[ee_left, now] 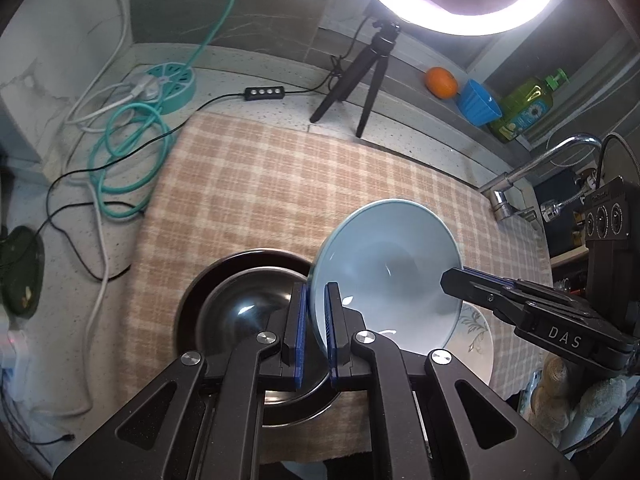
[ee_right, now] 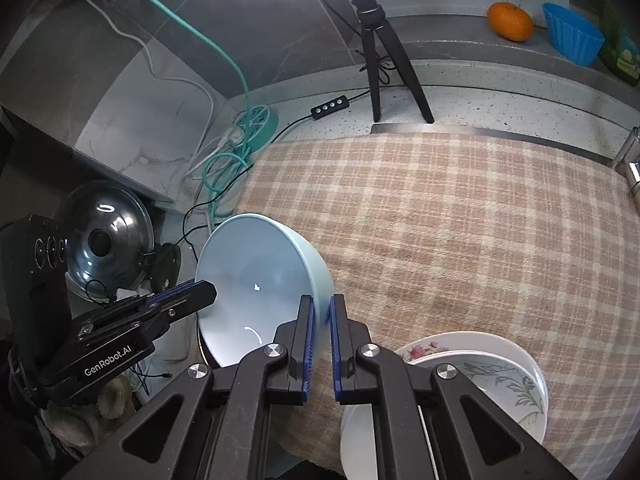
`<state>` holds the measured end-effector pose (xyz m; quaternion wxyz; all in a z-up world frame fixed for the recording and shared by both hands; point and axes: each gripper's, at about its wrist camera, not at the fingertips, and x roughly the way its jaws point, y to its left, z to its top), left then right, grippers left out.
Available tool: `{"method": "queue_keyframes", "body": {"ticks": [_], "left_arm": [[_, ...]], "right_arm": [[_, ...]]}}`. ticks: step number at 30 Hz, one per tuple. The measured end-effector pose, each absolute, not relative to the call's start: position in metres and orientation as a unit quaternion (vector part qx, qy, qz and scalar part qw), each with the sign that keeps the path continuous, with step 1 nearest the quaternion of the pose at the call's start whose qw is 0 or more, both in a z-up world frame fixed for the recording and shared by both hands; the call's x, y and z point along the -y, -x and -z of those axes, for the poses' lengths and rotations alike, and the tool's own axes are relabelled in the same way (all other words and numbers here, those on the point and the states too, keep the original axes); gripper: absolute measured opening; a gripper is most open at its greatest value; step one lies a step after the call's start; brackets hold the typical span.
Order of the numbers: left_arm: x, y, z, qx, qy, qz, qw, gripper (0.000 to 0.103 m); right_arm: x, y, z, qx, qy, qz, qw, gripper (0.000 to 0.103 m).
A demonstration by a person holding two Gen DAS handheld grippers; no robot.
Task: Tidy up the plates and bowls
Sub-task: 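Lift the pale blue-white bowl with both tools into the red-bottomed bowl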
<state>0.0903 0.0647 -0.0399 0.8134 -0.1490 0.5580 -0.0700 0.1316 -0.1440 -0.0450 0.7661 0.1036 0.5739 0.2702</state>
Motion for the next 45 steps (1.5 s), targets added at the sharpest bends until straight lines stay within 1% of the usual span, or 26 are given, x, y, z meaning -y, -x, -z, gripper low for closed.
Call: {"method": "queue_keyframes", "body": {"ticks": [8,19,35,45], "left_arm": [[-0.087,-0.077,0.040,-0.555,0.156,0.054,0.815,0.007],[-0.110,-0.068,0.053,-0.566,0.163,0.036,0.807,0.007],[-0.115,-0.069,0.081,-0.591,0.160,0.026,0.791,0.007],[-0.115,-0.071,0.085,-0.592,0.159,0.022,0.789,0.007]], "right_arm": [[0.119,-0.116,0.047,-0.581,-0.092,-0.283,0.757,0.007],[0.091,-0.105,0.066,-0.599,-0.081,-0.293,0.740,0.008],[0.076,-0.105,0.090,-0.623,-0.070,-0.287,0.724,0.008],[0.071,-0.110,0.093,-0.629,-0.066,-0.284,0.720,0.008]]}}
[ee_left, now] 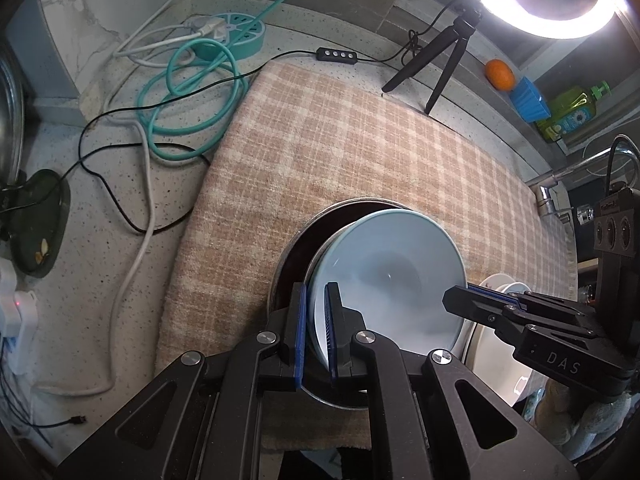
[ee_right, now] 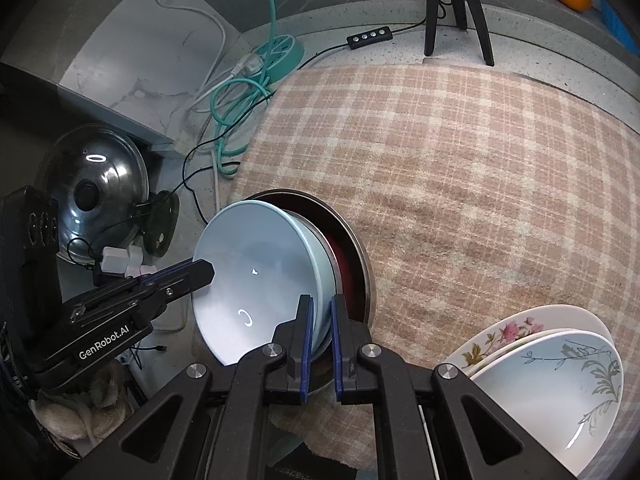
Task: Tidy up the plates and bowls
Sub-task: 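Lift the pale blue-white bowl with both tools into the red-bottomed bowl, then open both tools and release the pale blue-white bowl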
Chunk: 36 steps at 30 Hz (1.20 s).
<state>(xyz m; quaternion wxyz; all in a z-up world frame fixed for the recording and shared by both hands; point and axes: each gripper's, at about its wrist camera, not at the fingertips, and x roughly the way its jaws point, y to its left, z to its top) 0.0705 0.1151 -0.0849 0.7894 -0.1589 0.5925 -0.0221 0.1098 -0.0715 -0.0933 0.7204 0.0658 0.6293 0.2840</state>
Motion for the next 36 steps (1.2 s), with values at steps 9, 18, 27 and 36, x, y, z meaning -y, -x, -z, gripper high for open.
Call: {"method": "queue_keyframes", "body": {"ticks": [9,18,27,36], "left_arm": [[-0.114,-0.070,0.084,-0.587,0.155,0.027,0.794,0.007],[-0.122,-0.063,0.080,-0.568,0.190,0.039,0.800,0.014],[-0.140,-0.044,0.068,-0.518,0.238,0.024,0.821,0.014],[-0.149,-0.026,0.089,-0.518,0.246,-0.004,0.819,0.013]], "right_arm": [[0.071,-0.109,0.091,-0.613,-0.046,-0.296,0.731,0.010],[0.086,-0.111,0.082,-0.593,-0.073,-0.298,0.744,0.020],[0.105,-0.098,0.061,-0.543,-0.076,-0.285,0.786,0.031],[0.120,-0.089,0.066,-0.532,-0.096,-0.254,0.802,0.031]]}}
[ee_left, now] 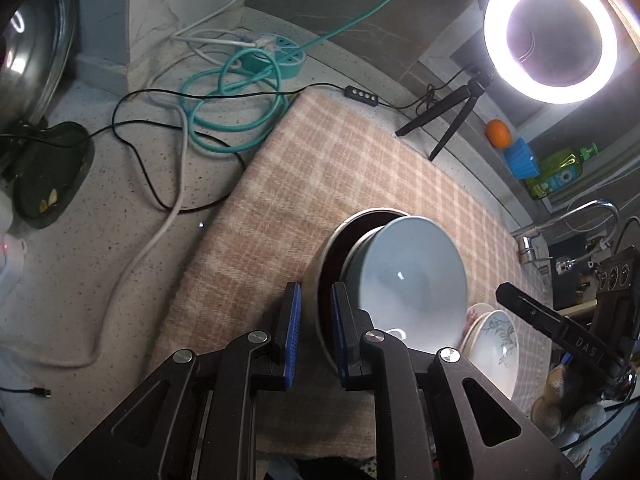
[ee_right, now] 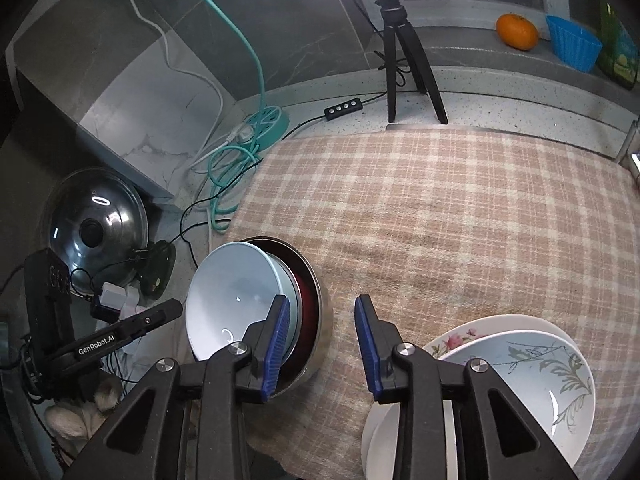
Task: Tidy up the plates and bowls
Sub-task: 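Open both tools and release the pale blue-white bowl, then close both tools on the rim of the nested bowl stack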
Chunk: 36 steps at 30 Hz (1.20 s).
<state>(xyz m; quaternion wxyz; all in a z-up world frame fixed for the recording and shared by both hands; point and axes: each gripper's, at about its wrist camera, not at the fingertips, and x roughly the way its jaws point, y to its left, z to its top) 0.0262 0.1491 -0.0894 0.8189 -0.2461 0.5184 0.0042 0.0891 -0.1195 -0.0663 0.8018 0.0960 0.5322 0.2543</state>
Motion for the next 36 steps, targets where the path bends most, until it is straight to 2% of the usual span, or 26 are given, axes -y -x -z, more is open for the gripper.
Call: {"method": "queue_keyframes", "body": {"ticks": [12,36], "left_arm": [[-0.153,-0.026,0.097,-0.523,0.249,-0.004,0.816,0.013],[-0.141,-0.036,0.105,-0.540,0.231,0.000,0.810,0.008]], "right_arm": [[0.116,-0.090,0.087,-0.554,-0.106,-0.245,0.789,0.030],[0.099,-0.096,0.106,-0.577,-0.098,-0.253,0.770,0.016]]}}
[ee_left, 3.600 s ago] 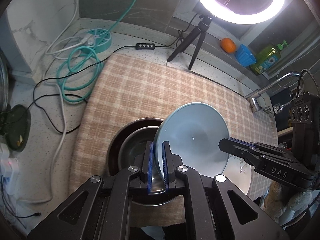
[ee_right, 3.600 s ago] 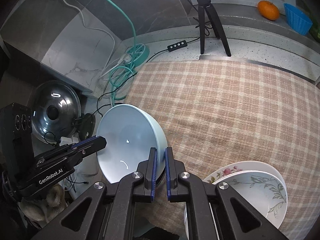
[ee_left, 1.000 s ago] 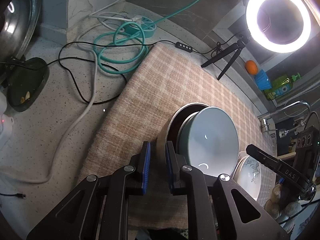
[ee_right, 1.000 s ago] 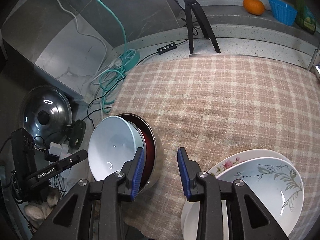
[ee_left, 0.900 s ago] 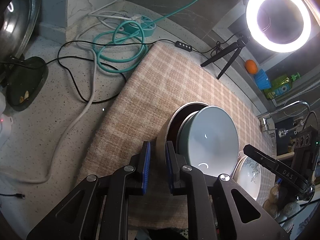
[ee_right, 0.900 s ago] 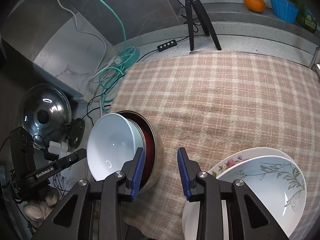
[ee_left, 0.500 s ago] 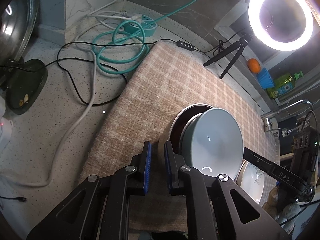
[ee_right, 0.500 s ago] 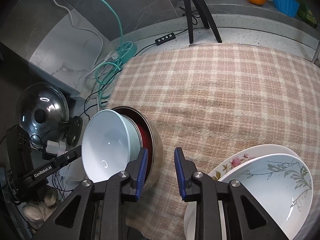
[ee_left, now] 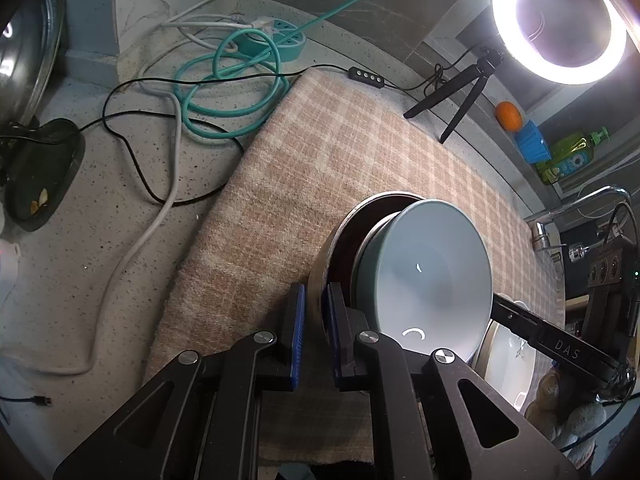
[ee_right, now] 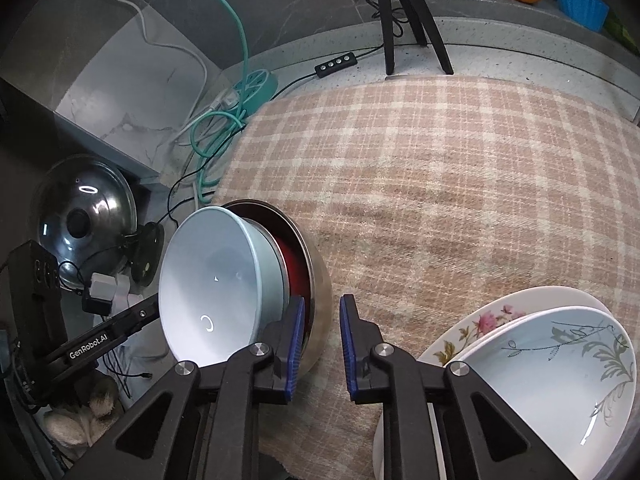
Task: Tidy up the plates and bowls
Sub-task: 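Close both tools on the rim of the nested bowl stack, then lift the nested bowl stack with both tools over the plate stack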
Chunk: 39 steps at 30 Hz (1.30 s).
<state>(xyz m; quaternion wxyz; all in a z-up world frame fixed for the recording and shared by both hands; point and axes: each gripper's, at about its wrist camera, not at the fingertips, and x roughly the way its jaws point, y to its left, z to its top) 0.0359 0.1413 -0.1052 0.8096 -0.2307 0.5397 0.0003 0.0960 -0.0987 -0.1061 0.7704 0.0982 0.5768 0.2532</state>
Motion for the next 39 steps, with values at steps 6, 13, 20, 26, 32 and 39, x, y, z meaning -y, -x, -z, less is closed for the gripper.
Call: {"method": "queue_keyframes", "body": {"ticks": [6,13,20,26,32,39], "left_arm": [[-0.137,-0.039,0.109,-0.547,0.226,0.001,0.806,0.007],[-0.137,-0.040,0.110,-0.551,0.223,0.003,0.805,0.007],[-0.135,-0.040,0.109,-0.552,0.217,0.001,0.805,0.007],[-0.134,-0.040,0.109,-0.553,0.214,0.000,0.805,0.007],[-0.131,-0.038,0.107,-0.553,0.214,0.001,0.806,0.007],[-0.126,-0.037,0.098,-0.546,0.209,0.006,0.812,0.007]], "right_arm": [[0.096,-0.099,0.113,-0.586,-0.101,-0.255,0.763,0.014],[0.092,-0.101,0.117,-0.593,-0.101,-0.260,0.755,0.010],[0.088,-0.102,0.118,-0.597,-0.094,-0.258,0.754,0.010],[0.088,-0.101,0.117,-0.597,-0.089,-0.257,0.754,0.010],[0.090,-0.099,0.114,-0.597,-0.088,-0.255,0.756,0.010],[0.096,-0.095,0.105,-0.590,-0.094,-0.253,0.760,0.010]]}}
